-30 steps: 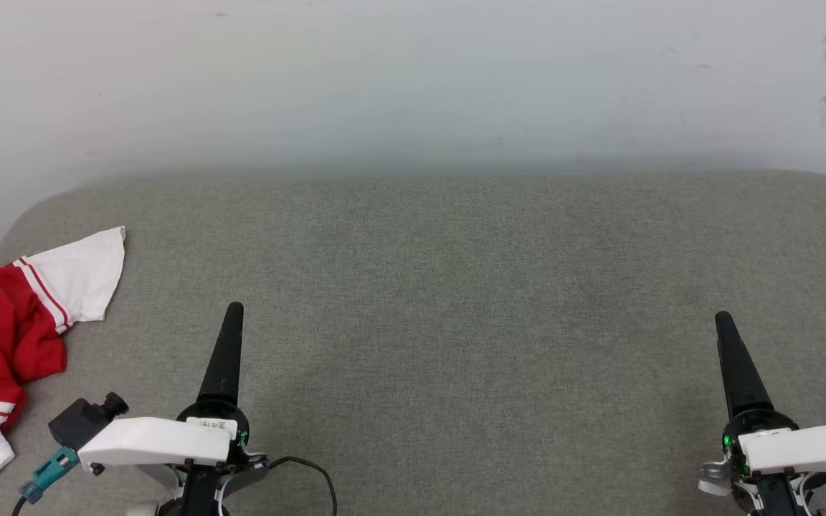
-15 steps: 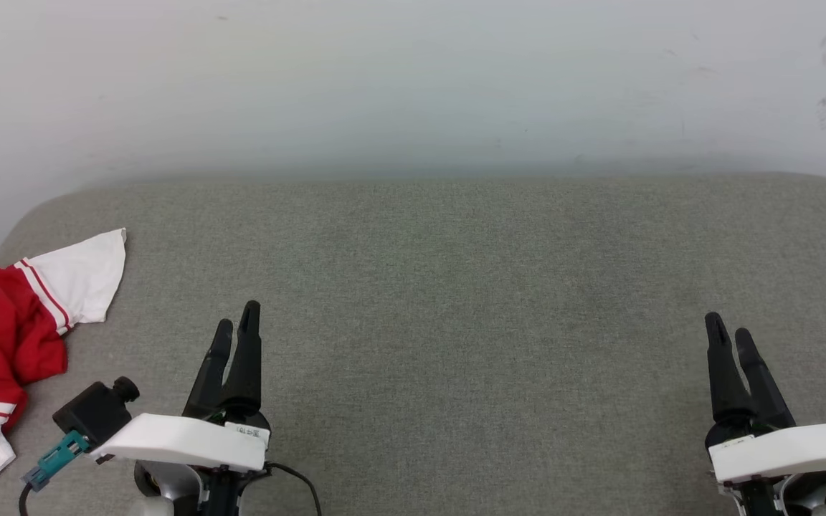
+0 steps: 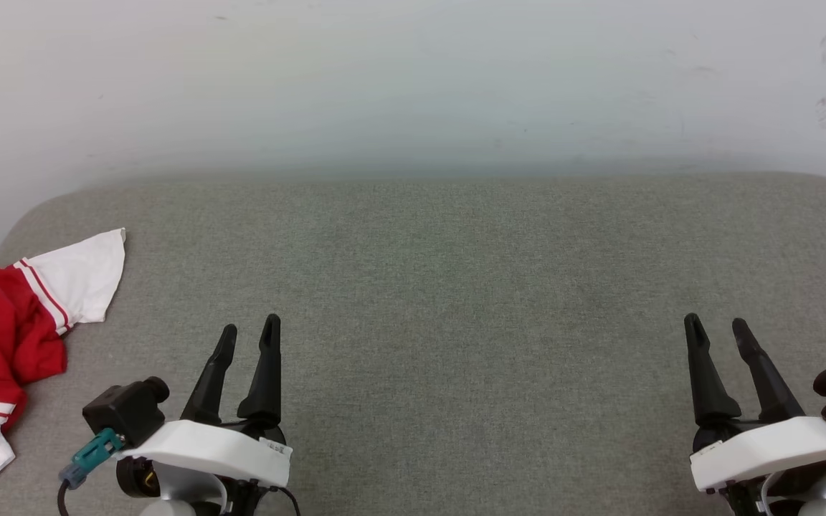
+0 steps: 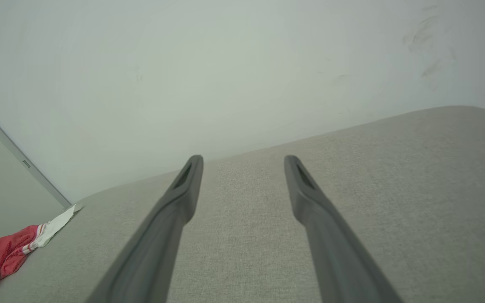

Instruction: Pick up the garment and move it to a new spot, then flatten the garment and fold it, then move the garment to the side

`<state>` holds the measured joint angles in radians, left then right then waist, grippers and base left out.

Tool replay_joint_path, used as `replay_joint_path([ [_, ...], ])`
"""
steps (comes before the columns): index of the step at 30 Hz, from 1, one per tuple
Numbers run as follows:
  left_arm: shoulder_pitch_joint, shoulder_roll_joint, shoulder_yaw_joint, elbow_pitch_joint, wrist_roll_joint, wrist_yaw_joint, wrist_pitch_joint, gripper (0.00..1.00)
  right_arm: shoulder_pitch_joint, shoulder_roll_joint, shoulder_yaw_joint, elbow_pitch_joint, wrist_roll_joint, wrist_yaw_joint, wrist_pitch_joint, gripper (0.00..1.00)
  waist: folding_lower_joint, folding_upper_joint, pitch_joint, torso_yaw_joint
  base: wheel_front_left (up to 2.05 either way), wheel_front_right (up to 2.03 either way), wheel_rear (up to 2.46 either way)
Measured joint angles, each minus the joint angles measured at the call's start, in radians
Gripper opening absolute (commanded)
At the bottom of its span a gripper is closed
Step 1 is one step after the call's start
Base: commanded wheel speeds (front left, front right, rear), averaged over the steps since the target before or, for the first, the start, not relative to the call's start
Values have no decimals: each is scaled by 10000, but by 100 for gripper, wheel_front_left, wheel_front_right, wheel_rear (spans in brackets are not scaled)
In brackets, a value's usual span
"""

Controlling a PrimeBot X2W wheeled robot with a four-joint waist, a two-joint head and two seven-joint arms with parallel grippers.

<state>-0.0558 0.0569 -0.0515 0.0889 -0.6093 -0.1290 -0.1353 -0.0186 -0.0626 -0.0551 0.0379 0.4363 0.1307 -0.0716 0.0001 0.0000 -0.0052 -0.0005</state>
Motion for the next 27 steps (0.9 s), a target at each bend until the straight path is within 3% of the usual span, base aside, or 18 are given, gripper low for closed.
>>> replay_joint_path([
  [9,0,205,-163,171,1676,71,-253,100,117,-4,-211,-186,-1572,0,431,100,0,0,10,-14,0,0,0],
  [27,15,205,-188,349,3175,203,-660,100,398,96,-395,-500,-3264,2,769,100,-1,0,26,-52,0,0,0],
])
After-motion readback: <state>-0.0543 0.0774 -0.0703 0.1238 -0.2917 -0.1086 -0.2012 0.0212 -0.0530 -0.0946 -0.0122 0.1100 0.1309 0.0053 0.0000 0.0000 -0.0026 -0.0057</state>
